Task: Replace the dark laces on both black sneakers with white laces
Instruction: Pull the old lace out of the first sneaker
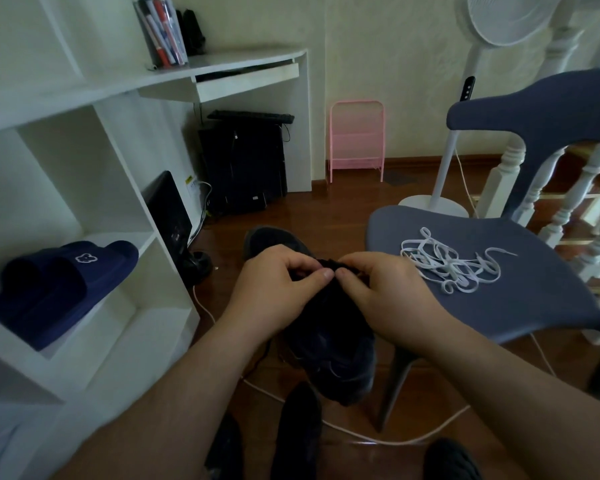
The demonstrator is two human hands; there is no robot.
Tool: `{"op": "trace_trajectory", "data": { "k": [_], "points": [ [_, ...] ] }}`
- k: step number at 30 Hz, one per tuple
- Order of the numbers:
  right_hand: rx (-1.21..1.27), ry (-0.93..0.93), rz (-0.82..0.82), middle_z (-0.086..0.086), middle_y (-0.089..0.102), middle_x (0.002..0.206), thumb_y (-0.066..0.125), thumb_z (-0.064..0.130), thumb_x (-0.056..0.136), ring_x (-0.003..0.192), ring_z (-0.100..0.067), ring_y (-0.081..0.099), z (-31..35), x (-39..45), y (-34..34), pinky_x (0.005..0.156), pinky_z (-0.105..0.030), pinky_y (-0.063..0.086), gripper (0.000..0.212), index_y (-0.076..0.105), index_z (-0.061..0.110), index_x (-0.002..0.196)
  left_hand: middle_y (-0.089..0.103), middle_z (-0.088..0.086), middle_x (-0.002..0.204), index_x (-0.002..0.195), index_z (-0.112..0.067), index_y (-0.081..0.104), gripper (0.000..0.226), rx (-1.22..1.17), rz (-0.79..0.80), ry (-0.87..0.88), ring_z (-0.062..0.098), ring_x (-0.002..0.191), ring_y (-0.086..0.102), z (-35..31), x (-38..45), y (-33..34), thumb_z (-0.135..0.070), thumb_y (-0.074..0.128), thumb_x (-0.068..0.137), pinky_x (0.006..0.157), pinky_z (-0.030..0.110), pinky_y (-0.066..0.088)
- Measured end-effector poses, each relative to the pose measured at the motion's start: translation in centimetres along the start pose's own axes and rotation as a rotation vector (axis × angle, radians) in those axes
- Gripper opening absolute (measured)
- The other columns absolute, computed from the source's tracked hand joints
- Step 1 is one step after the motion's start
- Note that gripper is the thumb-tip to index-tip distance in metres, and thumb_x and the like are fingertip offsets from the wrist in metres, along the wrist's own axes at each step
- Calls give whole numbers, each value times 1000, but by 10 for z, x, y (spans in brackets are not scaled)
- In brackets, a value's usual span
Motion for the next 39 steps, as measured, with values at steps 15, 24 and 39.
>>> {"op": "trace_trajectory", "data": {
  "k": [15,24,39],
  "points": [
    [-38,40,-230,3,69,80,60,29,100,76,-14,64,-7,6,-17,72,-44,55,20,74,17,92,65,-5,81,80,-23,68,35,-257,-134,-2,9,81,60,18,10,-12,-47,50,96,77,35,46],
    [-225,-160,-255,1,61,77,63,26,98,73,-17,57,1,4,-1,67,-39,49,18,70,13,88,60,-13,93,94,-40,76,17,16,-90,100,1,87,57,-8,2,14,-48,62,100,74,25,45],
    [-121,-68,-277,1,66,80,61,27,101,76,-15,59,-5,5,-13,70,-39,50,20,73,14,91,69,-11,81,77,-31,73,25,-249,-84,64,3,80,63,15,8,-8,-42,57,93,73,26,49]
  ]
}}
Point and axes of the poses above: each hand's wrist, its own x-axis towards the middle knuckle, its own y-axis out of the palm, z = x × y, the point moved 1 cm from there along x, towards the middle knuckle
